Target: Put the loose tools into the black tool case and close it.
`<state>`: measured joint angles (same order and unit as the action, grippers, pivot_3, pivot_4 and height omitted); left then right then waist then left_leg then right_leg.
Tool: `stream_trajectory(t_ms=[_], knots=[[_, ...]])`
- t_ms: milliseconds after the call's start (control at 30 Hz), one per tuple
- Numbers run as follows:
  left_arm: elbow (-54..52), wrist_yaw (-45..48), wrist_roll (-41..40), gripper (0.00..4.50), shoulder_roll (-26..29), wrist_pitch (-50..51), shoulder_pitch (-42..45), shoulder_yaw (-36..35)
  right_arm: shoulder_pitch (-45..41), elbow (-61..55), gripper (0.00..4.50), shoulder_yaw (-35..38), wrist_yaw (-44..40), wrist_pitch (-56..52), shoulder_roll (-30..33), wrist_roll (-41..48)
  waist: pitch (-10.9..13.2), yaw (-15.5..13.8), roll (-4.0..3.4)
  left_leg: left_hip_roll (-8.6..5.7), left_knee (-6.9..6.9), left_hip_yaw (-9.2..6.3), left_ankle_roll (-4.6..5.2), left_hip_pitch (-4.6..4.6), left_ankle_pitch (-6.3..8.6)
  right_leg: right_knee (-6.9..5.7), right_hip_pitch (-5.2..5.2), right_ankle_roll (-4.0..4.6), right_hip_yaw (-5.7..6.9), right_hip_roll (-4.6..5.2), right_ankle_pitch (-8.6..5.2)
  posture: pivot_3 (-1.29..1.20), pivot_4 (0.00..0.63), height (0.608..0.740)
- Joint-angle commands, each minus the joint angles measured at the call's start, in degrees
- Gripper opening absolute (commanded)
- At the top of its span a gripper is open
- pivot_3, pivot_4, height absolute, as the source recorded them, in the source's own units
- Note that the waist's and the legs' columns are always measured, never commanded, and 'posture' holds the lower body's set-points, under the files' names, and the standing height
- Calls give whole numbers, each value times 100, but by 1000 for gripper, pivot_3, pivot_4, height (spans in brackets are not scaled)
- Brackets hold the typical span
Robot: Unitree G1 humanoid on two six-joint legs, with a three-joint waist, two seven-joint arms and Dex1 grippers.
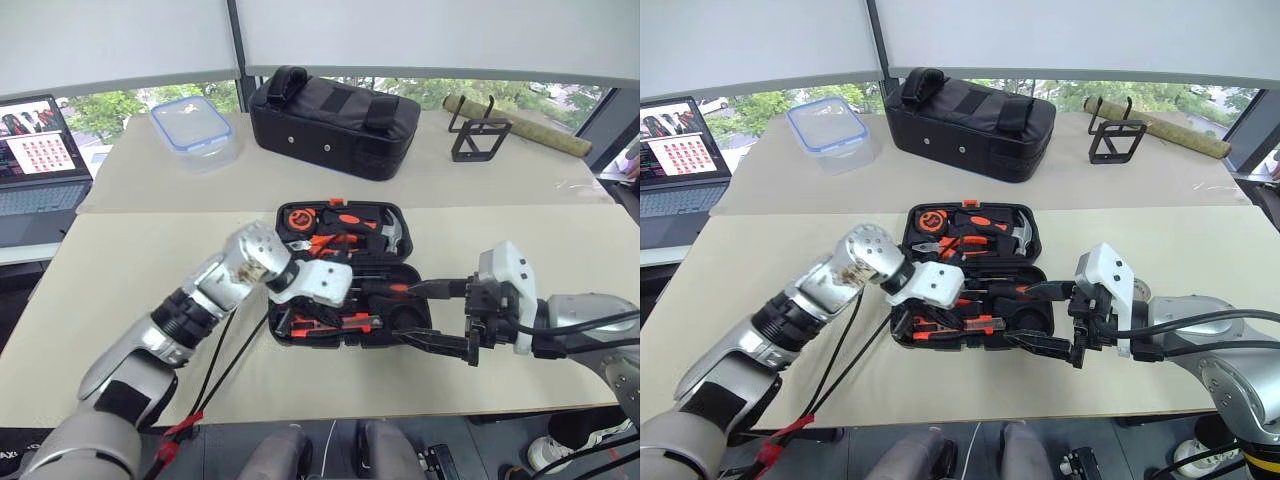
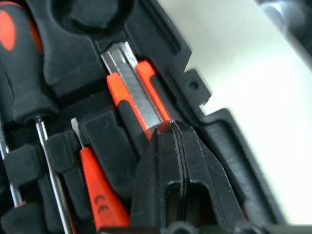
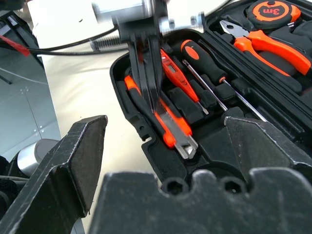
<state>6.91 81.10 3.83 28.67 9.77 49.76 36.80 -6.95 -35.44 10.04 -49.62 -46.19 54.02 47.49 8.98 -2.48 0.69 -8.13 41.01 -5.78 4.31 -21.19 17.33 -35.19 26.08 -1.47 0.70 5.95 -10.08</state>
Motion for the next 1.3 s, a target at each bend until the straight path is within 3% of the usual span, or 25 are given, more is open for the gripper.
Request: stream_trajectory(t_ms=[33, 200, 233, 267, 333, 467, 633, 833, 1100, 1300], knots=[[280, -279, 318, 42, -206, -32, -136, 131, 121, -215, 4500, 216, 90, 36, 18, 21, -5, -103, -6, -4, 2, 0, 5, 2, -1, 1, -6, -2, 2, 6, 1, 0, 150, 716], [-202, 12, -829, 42, 66, 1079, -135, -1047, 621, -253, 4500, 852, 129, 20, 147, -35, -4, -113, -5, -9, 23, 2, 28, -9, 9, -3, 1, -18, -1, -2, 10, 0, 150, 716], [-346, 134, -1161, 534, 174, 1338, -146, -1323, 731, -231, 4500, 1042, 83, 11, 200, -37, -4, -89, -4, -8, 25, 5, 27, -14, 9, -9, 9, -18, 0, -8, 10, 0, 150, 716], [-480, 241, -1463, 633, 282, 1611, -155, -1566, 832, -200, 4500, 1217, 41, -2, 254, -47, -4, -50, -5, -7, 25, 5, 26, -17, 8, -15, 16, -18, 1, -10, 10, 0, 150, 716], [-767, 361, -2055, 1386, 531, 2072, -226, -2091, 1071, -60, 4500, 1571, -68, -16, 403, -154, -4, 9, -5, 0, 25, 5, 19, -17, 5, -27, 24, -16, 2, -21, 9, 0, 150, 716], [-1004, 203, -2701, 2812, 892, 2439, -524, -2974, 1474, 423, 4500, 1963, -321, 61, 655, -482, -5, 42, -6, 2, 21, 6, 15, -8, 5, -21, 20, -15, 3, -27, 8, 0, 150, 716], [-1435, 52, -3205, 4444, 1319, 2925, -867, -3494, 1199, 1294, 4500, 1368, -234, 281, 812, -1119, -4, 41, -6, 3, 20, 10, 12, 0, 4, -14, 10, -14, -3, -28, 8, 0, 150, 716], [-2173, -212, -3636, 4444, 1609, 3186, -1374, -3733, 202, 2798, 4500, 181, -33, 910, 650, -2234, -4, 43, -8, 2, 18, 17, 11, 0, 5, -11, 11, -14, -4, -24, 8, 0, 150, 716], [-2597, -648, -3883, 4444, 1829, 3399, -1605, -3825, -848, 4373, 4500, -577, -142, 1171, 215, -2859, -4, 58, -9, 3, 9, 17, 7, -1, 2, -10, 15, -10, -13, -21, 10, 0, 150, 716], [-2559, -714, -3938, 4500, 1953, 3335, -1617, -3844, -1151, 4906, 2744, -645, -297, 1303, 1, -2965, -4, 114, -9, 4, 4, 15, 5, 1, 1, -8, 13, -8, -13, -23, 10, 0, 150, 716]])
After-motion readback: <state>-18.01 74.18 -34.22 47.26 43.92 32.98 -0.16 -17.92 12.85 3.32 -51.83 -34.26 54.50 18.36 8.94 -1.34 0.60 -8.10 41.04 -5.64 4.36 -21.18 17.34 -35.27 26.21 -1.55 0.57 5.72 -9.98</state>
